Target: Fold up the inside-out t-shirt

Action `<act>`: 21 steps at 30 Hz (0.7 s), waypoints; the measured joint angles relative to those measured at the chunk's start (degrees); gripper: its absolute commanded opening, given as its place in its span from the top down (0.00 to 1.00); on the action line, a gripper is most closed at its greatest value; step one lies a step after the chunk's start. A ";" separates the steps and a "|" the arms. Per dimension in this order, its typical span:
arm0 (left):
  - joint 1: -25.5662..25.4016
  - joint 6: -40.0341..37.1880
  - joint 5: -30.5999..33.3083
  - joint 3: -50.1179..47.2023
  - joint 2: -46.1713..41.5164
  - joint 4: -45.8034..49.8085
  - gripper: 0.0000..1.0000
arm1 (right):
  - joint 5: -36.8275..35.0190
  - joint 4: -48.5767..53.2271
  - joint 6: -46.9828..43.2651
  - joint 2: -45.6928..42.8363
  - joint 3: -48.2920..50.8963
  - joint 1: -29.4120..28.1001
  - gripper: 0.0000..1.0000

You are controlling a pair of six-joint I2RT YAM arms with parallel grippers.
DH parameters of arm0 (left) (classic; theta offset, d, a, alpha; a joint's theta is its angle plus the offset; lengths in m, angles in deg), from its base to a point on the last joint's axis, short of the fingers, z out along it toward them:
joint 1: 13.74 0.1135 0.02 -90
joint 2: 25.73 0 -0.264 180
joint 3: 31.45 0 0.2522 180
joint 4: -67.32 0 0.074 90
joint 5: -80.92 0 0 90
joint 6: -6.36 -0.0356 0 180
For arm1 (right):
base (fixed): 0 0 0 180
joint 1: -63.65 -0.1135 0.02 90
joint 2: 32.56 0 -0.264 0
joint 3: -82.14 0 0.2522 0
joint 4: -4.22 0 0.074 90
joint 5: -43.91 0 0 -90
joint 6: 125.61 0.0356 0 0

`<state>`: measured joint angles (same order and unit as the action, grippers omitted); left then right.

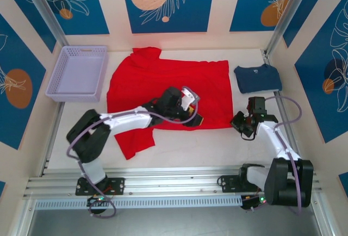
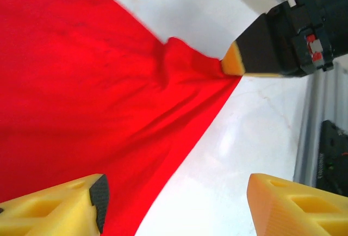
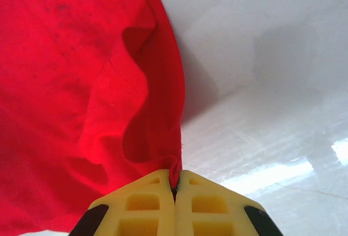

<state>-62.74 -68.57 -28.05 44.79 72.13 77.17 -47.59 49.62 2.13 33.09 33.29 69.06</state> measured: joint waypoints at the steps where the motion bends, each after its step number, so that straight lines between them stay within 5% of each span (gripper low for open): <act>1: 0.13 0.22 2.21 -1.36 -1.90 1.92 0.32 | 0.02 -0.48 0.02 1.31 0.00 0.26 0.93; 8: 0.50 5.29 14.32 -14.19 -15.69 18.25 0.32 | 0.24 -2.82 0.22 3.74 0.00 1.14 0.91; 21: 0.66 28.76 28.87 -29.33 -46.53 49.48 0.35 | 3.08 -7.17 0.20 0.55 0.26 1.05 0.91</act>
<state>-62.08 -39.81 0.83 15.46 25.60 126.66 -44.51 42.45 2.33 33.63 33.55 70.11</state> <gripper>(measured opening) 0.680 0.096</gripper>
